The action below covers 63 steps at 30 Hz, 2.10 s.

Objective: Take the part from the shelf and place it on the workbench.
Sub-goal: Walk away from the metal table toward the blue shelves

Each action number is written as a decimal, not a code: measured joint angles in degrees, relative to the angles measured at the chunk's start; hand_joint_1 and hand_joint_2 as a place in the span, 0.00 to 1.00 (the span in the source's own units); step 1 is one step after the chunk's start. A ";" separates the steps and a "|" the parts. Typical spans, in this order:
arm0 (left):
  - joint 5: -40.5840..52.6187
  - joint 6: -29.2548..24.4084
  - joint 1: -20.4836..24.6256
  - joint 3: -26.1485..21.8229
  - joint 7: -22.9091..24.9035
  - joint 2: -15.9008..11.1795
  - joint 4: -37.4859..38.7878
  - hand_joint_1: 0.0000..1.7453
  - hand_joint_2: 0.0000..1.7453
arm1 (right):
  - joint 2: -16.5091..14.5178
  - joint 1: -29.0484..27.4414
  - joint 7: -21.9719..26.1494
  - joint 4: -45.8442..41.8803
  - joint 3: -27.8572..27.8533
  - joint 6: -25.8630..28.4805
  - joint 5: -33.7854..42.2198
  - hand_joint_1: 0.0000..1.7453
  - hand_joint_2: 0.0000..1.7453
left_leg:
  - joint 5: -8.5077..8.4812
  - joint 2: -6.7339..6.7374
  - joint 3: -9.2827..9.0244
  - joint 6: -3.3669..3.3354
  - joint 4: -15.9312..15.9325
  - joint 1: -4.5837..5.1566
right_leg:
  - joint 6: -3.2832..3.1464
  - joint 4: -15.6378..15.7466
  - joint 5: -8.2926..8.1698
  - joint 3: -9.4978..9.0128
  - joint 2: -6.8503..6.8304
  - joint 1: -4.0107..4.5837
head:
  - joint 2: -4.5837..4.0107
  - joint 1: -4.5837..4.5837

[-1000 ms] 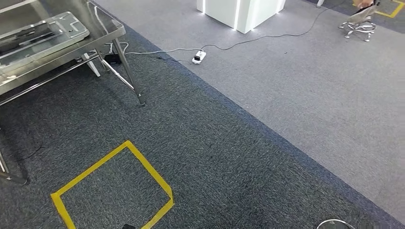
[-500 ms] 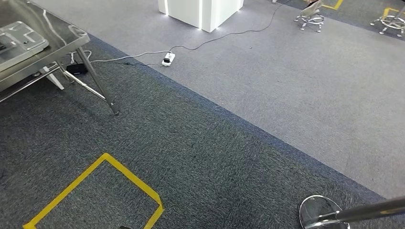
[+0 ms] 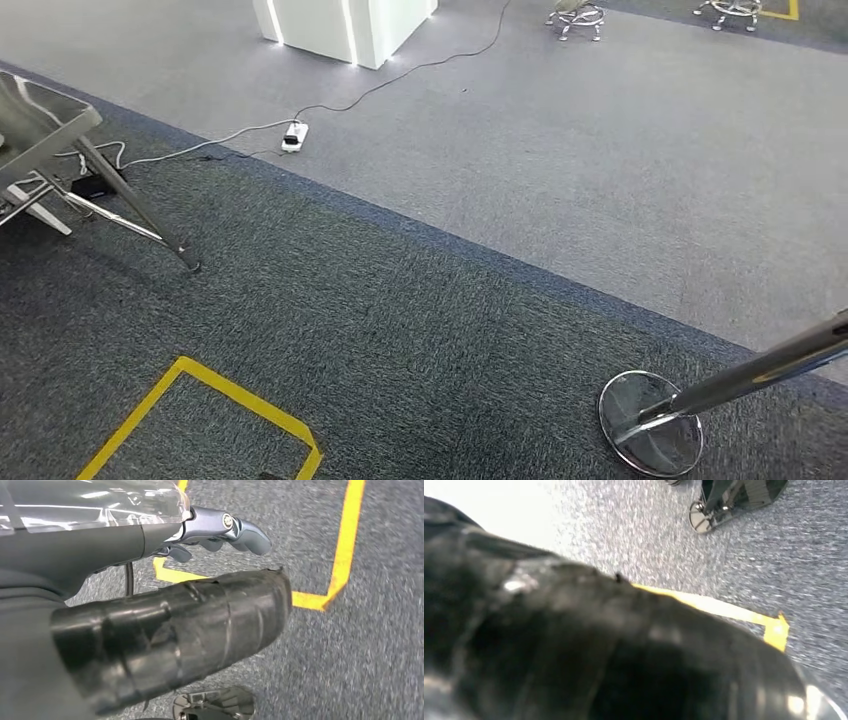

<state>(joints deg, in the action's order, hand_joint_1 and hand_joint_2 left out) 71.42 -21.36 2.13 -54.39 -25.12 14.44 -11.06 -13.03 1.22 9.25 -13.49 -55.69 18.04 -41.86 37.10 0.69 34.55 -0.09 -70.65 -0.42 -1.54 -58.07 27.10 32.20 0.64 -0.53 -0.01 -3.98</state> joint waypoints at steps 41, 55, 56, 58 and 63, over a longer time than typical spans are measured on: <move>1.35 -0.60 0.52 -0.04 1.05 0.70 0.00 0.00 0.00 | -0.22 -0.32 -0.14 0.37 2.05 -4.63 -4.37 0.00 0.00 | -9.14 -3.13 -3.90 -1.65 12.57 -0.10 | 1.81 -0.80 0.00 0.68 6.01 0.08 | 0.01 -0.13; 1.18 -0.44 0.59 -0.06 0.83 0.99 0.00 0.00 0.00 | 0.56 -0.24 -0.22 0.37 2.05 -4.57 -4.92 0.00 0.00 | -8.51 5.60 -4.84 -1.07 13.01 0.33 | 1.59 -0.45 0.40 0.07 -3.53 0.57 | 0.01 -0.22; 1.16 -0.43 0.71 -0.06 0.81 1.02 0.00 0.00 0.00 | 0.60 -0.29 -0.23 0.37 2.05 -4.59 -4.95 0.00 0.00 | -8.28 5.49 -4.97 -0.72 12.87 0.22 | 1.28 -0.26 0.28 0.02 -3.01 0.47 | 0.01 -0.24; 1.10 -0.43 0.85 -0.06 0.75 1.07 0.00 0.00 0.00 | 0.68 -0.22 -0.26 0.37 2.05 -4.63 -5.07 0.00 0.00 | -6.40 3.27 -4.16 -0.10 10.45 -0.01 | 0.53 0.16 -0.09 -0.13 -1.93 0.14 | 0.01 -0.23; 0.98 -0.43 0.58 -0.08 0.73 1.06 0.00 0.00 0.00 | 0.75 -0.03 -0.37 0.37 2.05 -4.69 -5.25 0.00 0.00 | -1.04 -0.18 2.69 0.32 -3.73 -0.20 | -0.04 -0.04 -0.27 0.00 1.53 0.26 | 0.01 -0.20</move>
<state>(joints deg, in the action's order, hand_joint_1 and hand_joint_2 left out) 72.40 -21.79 2.71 -54.46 -24.39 15.50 -11.06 -12.28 1.19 8.88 -13.11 -53.64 13.35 -47.11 36.06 0.51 37.25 0.23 -74.38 -0.61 -1.58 -58.11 26.83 32.20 2.16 -0.27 0.00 -4.17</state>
